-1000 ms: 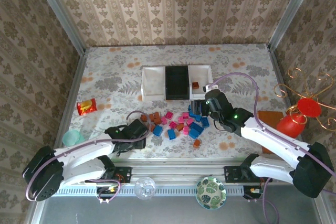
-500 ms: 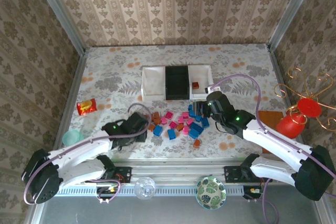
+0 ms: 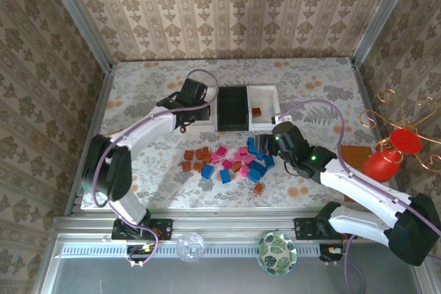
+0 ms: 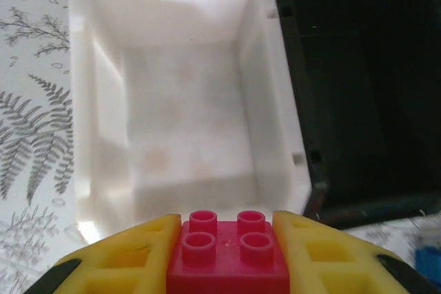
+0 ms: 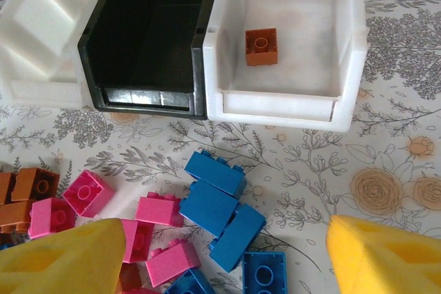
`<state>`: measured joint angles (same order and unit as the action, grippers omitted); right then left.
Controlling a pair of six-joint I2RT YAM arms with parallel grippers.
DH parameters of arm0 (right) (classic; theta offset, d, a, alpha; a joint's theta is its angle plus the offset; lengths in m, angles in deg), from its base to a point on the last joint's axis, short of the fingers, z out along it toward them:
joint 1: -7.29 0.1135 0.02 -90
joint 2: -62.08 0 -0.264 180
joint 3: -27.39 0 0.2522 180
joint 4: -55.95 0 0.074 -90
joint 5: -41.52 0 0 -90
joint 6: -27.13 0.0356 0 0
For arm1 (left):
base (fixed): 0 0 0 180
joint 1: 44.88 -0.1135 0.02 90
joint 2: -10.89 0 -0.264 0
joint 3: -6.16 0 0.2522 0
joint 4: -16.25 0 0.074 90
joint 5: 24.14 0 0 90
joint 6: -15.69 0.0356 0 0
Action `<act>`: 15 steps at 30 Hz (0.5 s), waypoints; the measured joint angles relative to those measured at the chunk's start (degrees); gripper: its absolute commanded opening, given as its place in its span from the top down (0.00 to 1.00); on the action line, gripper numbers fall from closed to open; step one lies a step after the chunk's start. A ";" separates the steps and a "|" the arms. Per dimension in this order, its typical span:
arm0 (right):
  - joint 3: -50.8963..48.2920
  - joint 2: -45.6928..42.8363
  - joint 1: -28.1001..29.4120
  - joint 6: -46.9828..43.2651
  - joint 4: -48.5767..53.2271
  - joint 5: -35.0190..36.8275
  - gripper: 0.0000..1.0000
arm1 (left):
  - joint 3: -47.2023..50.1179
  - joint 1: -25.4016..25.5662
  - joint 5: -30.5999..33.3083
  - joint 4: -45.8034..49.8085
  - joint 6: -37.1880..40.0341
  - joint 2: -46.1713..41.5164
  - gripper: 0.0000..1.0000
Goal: Sort the legos into containers by color
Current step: Place the lego in the container.
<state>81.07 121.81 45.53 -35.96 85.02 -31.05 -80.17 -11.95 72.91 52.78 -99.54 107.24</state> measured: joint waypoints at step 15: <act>-1.46 0.39 -0.11 1.86 0.85 -0.31 0.23 | -9.53 -2.56 -0.74 0.81 1.46 8.04 0.32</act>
<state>79.61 122.20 45.42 -34.10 85.87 -31.36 -89.70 -14.51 72.16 53.59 -98.08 115.29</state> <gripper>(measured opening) 0.785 0.646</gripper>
